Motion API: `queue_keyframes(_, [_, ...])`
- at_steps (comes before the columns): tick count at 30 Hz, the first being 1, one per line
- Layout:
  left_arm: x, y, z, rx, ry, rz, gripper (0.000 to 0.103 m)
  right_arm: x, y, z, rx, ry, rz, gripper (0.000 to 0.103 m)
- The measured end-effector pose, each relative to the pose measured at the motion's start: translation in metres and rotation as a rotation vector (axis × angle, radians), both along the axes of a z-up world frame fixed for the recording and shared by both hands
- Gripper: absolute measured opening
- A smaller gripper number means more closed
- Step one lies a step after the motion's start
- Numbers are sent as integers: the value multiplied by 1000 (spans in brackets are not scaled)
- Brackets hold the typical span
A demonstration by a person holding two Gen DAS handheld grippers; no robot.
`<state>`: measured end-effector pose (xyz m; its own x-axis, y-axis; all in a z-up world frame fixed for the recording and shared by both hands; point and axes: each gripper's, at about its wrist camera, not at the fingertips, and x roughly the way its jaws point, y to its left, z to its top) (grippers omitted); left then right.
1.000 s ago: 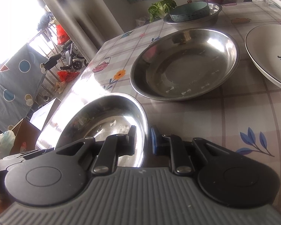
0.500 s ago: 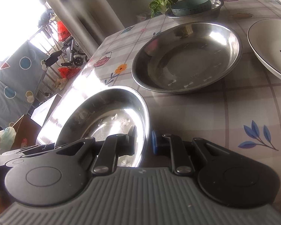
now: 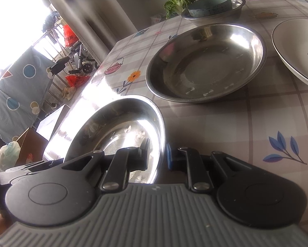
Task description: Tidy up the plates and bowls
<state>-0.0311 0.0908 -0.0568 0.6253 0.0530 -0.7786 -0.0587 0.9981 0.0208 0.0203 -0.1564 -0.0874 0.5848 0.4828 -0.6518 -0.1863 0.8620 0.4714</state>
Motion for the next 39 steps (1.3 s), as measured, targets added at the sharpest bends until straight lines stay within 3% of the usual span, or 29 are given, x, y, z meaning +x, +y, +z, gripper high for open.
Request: queue_keyframes(39, [-4,-4,2,-18,-6,-21,41,-5,0,4,-34,-25,-11,15])
